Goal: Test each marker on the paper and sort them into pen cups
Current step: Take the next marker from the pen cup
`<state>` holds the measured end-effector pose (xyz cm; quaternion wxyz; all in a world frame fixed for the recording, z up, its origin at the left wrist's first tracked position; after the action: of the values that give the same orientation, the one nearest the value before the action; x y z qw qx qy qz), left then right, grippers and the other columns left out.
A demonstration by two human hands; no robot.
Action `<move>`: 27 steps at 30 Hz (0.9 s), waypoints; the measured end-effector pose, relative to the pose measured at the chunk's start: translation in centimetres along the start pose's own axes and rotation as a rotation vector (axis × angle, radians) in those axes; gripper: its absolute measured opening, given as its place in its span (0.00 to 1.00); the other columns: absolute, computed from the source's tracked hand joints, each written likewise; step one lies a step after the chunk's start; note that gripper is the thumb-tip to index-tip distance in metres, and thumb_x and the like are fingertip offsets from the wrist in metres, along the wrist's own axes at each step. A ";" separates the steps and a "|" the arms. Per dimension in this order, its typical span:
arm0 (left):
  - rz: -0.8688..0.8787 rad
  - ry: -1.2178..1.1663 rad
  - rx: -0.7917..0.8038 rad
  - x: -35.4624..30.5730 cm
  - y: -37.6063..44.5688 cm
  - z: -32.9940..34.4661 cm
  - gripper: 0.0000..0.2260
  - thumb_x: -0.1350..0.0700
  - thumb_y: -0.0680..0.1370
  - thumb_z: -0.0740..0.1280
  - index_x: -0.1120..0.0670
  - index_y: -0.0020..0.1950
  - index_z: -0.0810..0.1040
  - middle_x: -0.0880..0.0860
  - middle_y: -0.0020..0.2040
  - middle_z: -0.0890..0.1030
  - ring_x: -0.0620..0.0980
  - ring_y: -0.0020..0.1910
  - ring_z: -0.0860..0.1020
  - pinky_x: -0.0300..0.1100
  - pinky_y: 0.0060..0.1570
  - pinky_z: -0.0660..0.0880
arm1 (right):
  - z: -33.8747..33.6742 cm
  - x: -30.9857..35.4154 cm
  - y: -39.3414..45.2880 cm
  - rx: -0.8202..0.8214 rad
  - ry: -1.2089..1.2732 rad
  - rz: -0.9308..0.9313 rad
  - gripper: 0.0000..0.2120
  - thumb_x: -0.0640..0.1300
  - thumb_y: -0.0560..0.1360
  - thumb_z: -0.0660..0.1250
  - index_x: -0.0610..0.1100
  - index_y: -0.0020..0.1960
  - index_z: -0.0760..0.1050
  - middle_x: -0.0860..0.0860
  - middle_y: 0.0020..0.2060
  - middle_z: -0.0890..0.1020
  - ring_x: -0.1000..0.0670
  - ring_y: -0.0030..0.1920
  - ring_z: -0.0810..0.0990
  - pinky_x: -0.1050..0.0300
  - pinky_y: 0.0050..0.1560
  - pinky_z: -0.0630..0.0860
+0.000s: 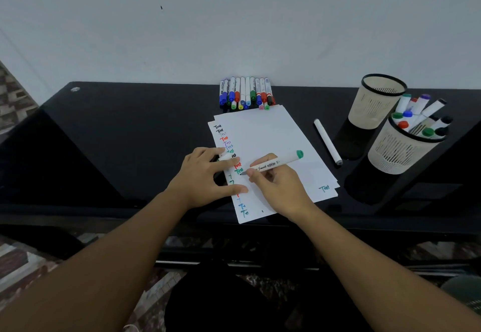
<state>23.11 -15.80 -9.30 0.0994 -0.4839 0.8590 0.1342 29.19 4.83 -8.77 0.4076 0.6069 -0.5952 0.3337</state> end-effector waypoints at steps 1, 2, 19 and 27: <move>0.003 0.000 -0.007 0.0 0.0 0.0 0.42 0.16 0.66 0.51 0.34 0.74 0.70 0.46 0.77 0.65 0.49 0.74 0.59 0.56 0.73 0.59 | 0.0 0.0 0.1 0.008 -0.026 0.007 0.05 0.54 0.80 0.69 0.53 0.51 0.80 0.55 0.43 0.85 0.55 0.46 0.82 0.53 0.52 0.80; 0.005 0.002 -0.013 0.1 0.0 0.0 0.42 0.16 0.66 0.51 0.34 0.74 0.70 0.46 0.77 0.66 0.49 0.74 0.59 0.57 0.73 0.59 | 0.1 -0.1 0.1 0.016 -0.038 0.017 0.05 0.54 0.80 0.69 0.53 0.51 0.79 0.55 0.44 0.84 0.56 0.47 0.82 0.53 0.53 0.79; -0.008 0.000 -0.004 0.2 0.0 0.3 0.41 0.16 0.66 0.52 0.34 0.74 0.70 0.45 0.78 0.65 0.49 0.75 0.59 0.57 0.74 0.60 | 0.7 0.2 0.4 0.073 -0.182 0.007 0.10 0.56 0.82 0.66 0.52 0.58 0.78 0.56 0.45 0.84 0.56 0.46 0.81 0.56 0.48 0.78; -0.012 -0.012 -0.001 0.1 0.0 0.1 0.41 0.16 0.66 0.52 0.34 0.74 0.70 0.45 0.77 0.65 0.48 0.75 0.58 0.56 0.74 0.59 | 0.5 0.4 0.3 0.072 -0.170 0.023 0.07 0.54 0.83 0.65 0.54 0.58 0.77 0.56 0.43 0.83 0.56 0.45 0.80 0.59 0.44 0.75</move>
<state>23.08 -15.89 -9.47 0.1049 -0.4883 0.8554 0.1370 28.89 4.21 -8.60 0.3293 0.6404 -0.6224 0.3069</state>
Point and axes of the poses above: each hand's wrist, its own y-axis towards the middle knuckle, its own z-axis out of the palm, x = y × z, the point moved 3 cm from there along y, towards the middle knuckle
